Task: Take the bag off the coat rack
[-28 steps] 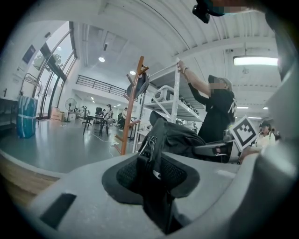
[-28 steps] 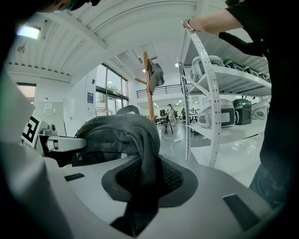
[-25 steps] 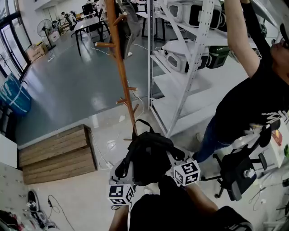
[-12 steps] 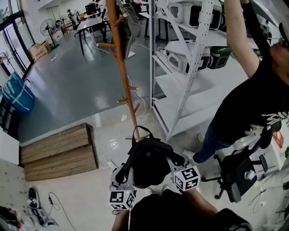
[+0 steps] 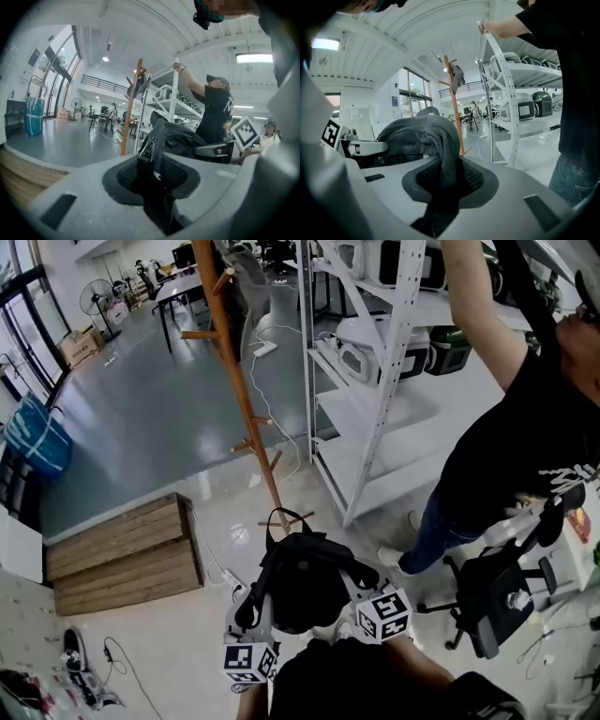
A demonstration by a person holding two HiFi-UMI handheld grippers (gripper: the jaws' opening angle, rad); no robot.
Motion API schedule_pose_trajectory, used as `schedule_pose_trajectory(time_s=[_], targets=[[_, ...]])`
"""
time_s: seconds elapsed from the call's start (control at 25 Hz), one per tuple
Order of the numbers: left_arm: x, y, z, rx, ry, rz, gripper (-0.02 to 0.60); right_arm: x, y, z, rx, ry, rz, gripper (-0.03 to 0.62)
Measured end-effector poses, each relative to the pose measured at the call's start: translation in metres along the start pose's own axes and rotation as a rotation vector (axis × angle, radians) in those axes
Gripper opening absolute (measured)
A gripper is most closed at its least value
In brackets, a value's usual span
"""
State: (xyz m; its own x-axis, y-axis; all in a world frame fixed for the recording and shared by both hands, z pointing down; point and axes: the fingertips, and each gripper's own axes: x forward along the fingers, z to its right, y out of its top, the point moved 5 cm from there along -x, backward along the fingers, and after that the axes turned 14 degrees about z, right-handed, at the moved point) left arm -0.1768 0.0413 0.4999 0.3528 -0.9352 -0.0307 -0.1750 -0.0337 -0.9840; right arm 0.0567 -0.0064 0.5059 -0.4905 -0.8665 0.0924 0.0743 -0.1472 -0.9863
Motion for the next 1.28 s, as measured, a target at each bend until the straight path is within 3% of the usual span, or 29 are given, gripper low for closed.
schedule_pose_trajectory(time_s=[0.4, 1.28], targets=[[-0.009, -0.020, 0.023, -0.015, 0.001, -0.035, 0.101, -0.026, -0.015, 0.012, 0.032, 0.018, -0.026, 0.086], [-0.005, -0.026, 0.059, -0.034, 0.015, -0.036, 0.101, -0.047, -0.014, 0.037, 0.017, 0.028, -0.024, 0.086]])
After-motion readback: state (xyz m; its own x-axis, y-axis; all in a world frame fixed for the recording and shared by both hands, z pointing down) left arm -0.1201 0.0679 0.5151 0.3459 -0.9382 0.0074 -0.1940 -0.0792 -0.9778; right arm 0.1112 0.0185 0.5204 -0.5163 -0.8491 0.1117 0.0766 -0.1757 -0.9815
